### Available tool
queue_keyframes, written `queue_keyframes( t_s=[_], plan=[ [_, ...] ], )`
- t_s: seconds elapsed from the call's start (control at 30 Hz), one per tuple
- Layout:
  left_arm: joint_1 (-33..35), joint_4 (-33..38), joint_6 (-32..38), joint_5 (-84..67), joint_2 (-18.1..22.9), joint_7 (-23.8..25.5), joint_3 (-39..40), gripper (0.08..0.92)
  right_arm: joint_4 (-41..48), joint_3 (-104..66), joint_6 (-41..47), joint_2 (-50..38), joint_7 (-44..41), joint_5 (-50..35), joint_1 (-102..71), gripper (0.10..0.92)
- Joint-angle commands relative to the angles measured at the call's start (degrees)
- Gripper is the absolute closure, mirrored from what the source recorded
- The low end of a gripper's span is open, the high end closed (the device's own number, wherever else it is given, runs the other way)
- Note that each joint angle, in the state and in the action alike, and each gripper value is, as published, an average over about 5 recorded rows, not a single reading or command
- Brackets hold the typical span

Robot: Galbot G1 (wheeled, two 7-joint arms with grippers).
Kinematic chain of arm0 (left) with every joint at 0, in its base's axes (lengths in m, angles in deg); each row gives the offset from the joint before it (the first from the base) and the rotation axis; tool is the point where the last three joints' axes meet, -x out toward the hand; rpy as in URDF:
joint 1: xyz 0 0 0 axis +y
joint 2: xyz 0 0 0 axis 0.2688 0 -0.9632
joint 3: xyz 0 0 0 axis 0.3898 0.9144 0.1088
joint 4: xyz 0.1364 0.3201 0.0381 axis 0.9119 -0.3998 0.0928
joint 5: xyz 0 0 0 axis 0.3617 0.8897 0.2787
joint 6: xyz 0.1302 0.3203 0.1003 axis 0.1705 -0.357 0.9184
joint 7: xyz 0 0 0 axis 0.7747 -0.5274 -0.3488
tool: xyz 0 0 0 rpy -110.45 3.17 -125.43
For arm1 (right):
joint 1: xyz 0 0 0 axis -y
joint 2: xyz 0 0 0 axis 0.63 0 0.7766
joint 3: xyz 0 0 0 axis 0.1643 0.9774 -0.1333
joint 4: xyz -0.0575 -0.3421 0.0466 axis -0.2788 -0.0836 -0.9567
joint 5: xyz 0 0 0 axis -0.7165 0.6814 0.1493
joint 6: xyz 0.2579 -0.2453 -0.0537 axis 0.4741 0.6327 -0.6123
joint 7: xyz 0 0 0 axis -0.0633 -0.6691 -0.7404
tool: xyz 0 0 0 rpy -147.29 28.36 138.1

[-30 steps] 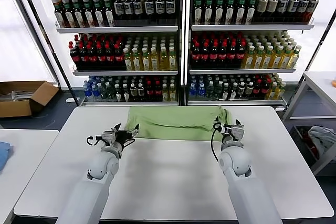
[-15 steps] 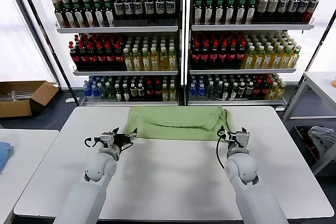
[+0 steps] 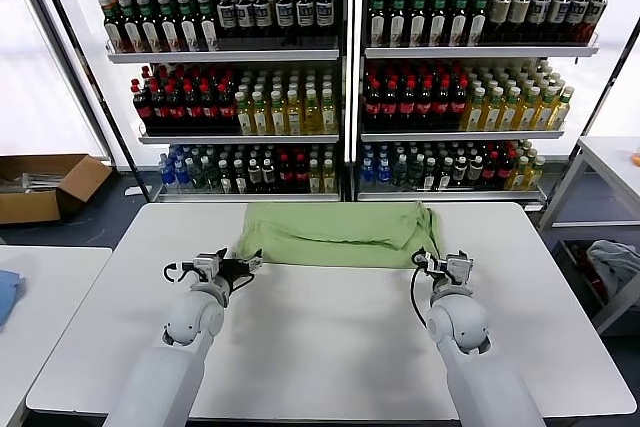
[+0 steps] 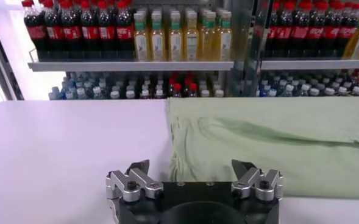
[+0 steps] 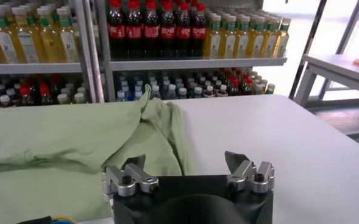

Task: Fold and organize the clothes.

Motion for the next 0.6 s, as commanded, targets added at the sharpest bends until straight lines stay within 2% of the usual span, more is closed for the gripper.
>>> queue_keyframes(
  t_s=[0.03,0.17,0.6],
  plan=[
    [0.1,-0.5,-0.4,0.1,-0.2,0.0,-0.1,0.177,2.0,-0.1,0.3,0.4,-0.2,0.1,0.4,0.203],
    [0.5,-0.8,0.0,0.6,-0.3,0.3,0.0,0.206,3.3,-0.1,0.3,0.9,-0.1,0.2,0.4,0.231],
    [1.0,-1.2,0.3,2.0,-0.3,0.8,0.8,0.563,2.9,-0.2,0.3,1.4,-0.6,0.0,-1.6,0.596]
  ],
)
